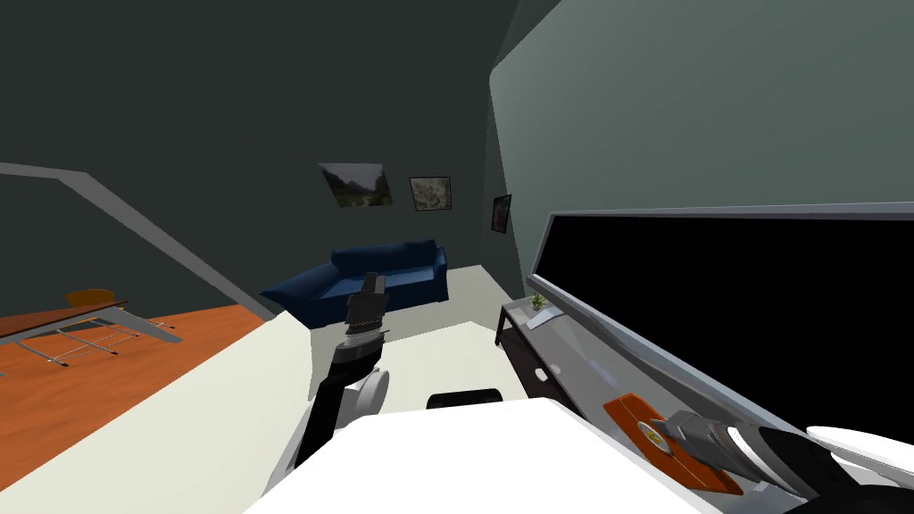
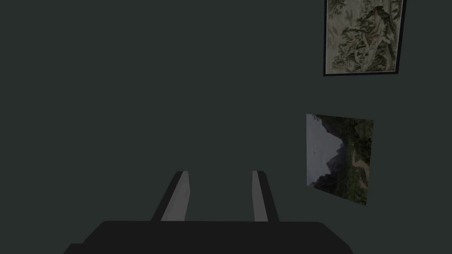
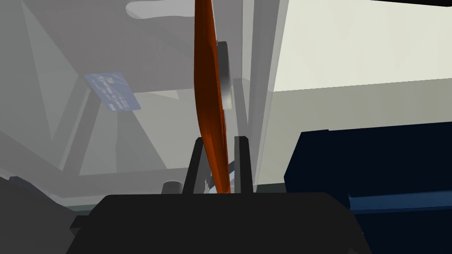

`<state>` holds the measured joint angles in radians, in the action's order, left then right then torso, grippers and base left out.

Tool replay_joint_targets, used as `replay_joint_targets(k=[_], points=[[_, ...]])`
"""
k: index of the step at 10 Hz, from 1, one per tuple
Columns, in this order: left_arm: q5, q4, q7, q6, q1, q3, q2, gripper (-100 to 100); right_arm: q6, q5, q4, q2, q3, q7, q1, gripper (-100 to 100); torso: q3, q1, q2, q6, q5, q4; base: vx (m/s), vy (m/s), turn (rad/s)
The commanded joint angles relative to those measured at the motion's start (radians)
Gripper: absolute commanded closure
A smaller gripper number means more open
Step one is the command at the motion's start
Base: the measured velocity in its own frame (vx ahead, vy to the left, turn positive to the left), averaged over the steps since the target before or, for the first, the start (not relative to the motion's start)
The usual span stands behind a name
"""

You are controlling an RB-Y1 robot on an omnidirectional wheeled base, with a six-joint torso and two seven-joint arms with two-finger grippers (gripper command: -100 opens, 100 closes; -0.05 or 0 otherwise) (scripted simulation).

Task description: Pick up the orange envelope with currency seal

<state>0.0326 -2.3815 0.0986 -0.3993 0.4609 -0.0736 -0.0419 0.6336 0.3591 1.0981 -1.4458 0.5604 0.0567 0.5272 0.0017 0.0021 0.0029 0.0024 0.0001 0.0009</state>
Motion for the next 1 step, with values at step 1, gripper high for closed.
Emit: replay_joint_targets(k=[1], points=[[0.0, 0.0, 0.0, 0.0, 0.0, 0.0, 0.0, 0, 0.0, 0.0, 0.0, 0.0, 0.0, 0.0, 0.0, 0, 0.0, 0.0, 0.0, 0.0, 0.0, 0.0, 0.0, 0.0, 0.0]])
